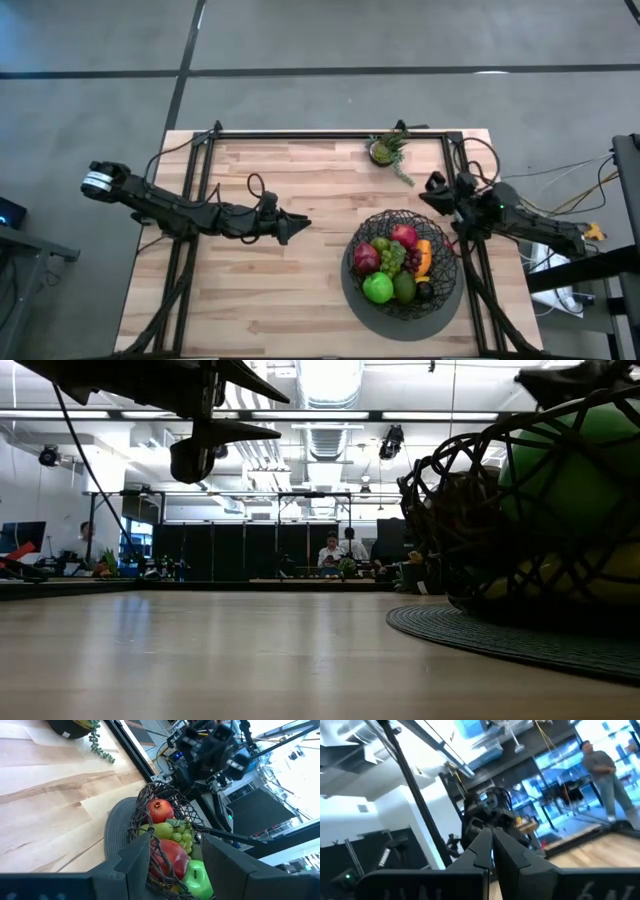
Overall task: Build produce basket
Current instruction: Return to Home Position
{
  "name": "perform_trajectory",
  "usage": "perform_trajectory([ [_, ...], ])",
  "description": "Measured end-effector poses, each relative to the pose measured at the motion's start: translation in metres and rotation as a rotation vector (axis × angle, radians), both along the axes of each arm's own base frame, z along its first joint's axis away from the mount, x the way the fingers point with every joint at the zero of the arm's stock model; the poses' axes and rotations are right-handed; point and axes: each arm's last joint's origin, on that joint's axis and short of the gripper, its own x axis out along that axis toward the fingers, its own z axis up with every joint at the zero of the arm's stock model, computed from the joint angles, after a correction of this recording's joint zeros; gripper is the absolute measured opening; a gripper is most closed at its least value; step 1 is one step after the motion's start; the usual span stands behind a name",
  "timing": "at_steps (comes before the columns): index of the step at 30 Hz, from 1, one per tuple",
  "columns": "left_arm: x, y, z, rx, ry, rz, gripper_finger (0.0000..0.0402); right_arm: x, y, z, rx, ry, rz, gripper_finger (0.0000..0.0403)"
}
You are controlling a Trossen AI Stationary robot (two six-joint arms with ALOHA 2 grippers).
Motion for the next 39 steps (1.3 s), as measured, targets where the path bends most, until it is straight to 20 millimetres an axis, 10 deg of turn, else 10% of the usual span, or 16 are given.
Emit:
perform_trajectory([
  [39,-0.002,-0.002,-0.006,-0.001,0.023,-0.079,0.0160,0.009,0.014,-0.034,-0.103,0.354,-0.117,0.0009],
])
